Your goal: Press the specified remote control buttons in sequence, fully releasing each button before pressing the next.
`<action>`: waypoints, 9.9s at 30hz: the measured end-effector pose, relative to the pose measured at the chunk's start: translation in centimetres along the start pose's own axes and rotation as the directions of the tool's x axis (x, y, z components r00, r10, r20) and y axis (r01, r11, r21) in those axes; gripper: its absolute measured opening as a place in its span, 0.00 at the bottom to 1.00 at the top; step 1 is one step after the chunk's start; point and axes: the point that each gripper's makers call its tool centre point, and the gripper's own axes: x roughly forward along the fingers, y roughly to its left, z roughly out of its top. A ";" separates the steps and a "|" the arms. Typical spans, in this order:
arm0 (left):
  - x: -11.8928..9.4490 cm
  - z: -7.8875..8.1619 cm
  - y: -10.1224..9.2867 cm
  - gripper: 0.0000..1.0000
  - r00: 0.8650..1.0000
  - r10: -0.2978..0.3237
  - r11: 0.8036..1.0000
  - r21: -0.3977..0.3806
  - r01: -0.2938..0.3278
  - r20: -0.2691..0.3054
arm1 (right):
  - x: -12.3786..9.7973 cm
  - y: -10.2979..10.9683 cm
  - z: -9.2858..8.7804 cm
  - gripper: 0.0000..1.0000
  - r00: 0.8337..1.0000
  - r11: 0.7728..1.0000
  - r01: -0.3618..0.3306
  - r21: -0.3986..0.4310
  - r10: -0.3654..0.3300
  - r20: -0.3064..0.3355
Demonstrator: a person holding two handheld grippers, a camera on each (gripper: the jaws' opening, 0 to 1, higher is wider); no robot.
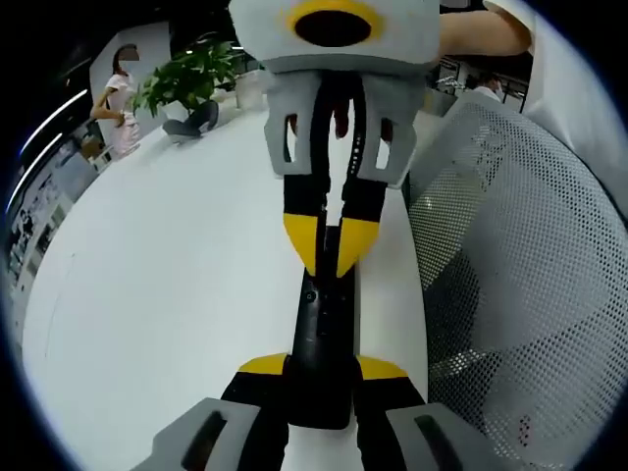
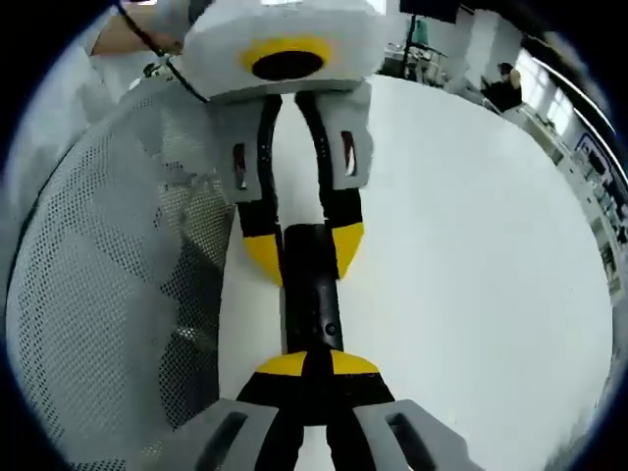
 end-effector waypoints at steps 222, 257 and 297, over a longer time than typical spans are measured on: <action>-0.1 0.0 -0.4 0.23 0.999 -0.038 0.999 0.022 0.038 -0.005 | 0.6 1.1 1.3 0.00 0.999 0.992 0.032 -0.122 -0.033 -0.008; 0.0 0.1 -0.3 0.22 1.000 -0.022 1.000 0.020 0.021 0.021 | 1.4 -0.9 1.6 0.00 0.996 0.998 -0.046 0.035 0.049 -0.078; -0.1 0.3 -0.6 0.23 0.997 -0.062 0.998 0.008 0.062 0.054 | 1.4 0.9 2.5 0.00 0.999 0.982 0.042 -0.183 -0.047 -0.025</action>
